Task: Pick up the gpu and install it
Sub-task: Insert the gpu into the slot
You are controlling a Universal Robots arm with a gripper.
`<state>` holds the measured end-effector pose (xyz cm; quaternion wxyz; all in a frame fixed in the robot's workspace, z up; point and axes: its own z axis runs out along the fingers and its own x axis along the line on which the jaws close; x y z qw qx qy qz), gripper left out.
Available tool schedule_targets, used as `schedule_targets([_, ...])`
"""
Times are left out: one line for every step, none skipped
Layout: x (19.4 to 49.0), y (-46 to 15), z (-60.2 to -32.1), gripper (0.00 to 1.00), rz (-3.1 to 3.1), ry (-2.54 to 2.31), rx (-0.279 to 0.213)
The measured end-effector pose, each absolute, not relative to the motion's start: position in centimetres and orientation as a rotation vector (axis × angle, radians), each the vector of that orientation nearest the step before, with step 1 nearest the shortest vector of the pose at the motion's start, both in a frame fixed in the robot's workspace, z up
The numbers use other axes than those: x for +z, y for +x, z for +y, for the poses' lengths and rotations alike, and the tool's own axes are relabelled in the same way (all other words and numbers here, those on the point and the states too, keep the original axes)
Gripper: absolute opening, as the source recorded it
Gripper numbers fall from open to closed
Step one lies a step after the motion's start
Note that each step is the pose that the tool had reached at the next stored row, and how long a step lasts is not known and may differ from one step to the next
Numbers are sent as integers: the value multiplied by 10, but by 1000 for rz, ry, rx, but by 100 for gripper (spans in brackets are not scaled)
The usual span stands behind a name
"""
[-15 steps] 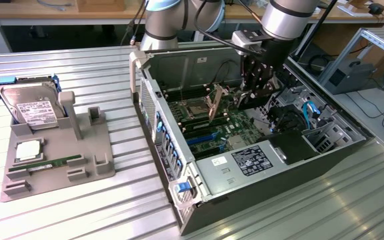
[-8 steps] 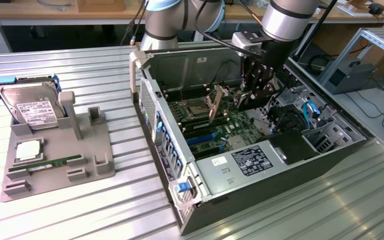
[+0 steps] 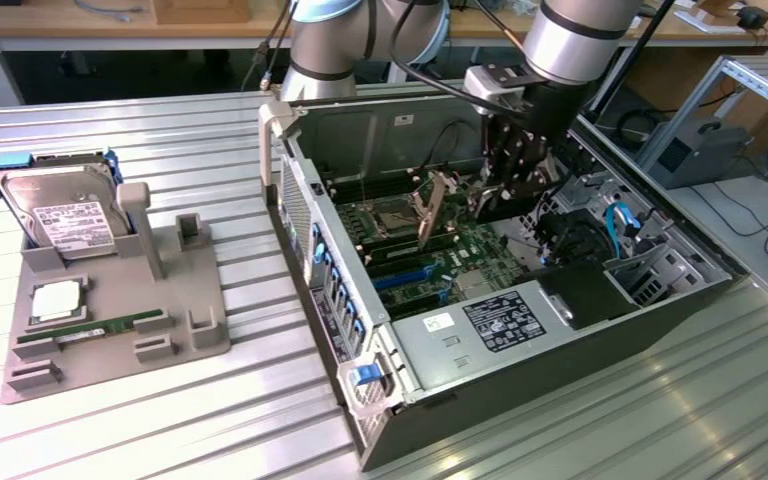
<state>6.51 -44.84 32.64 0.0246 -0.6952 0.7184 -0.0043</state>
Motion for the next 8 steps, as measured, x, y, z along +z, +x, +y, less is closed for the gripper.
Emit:
schedule_targets([326, 65, -449, 27, 2222, -2151, -13])
schedule_targets([326, 65, -449, 27, 2222, -2151, -13])
schedule_targets([326, 65, -449, 27, 2222, -2151, -13])
schedule_targets([326, 65, -450, 27, 2222, -2151, -13])
schedule_targets([326, 65, -450, 27, 2222, -2151, -13])
schedule_targets([325, 65, -450, 27, 2222, -2151, -13])
schedule_targets([325, 65, -450, 27, 2222, -2151, -13])
schedule_targets([325, 65, -450, 27, 2221, -2151, -13])
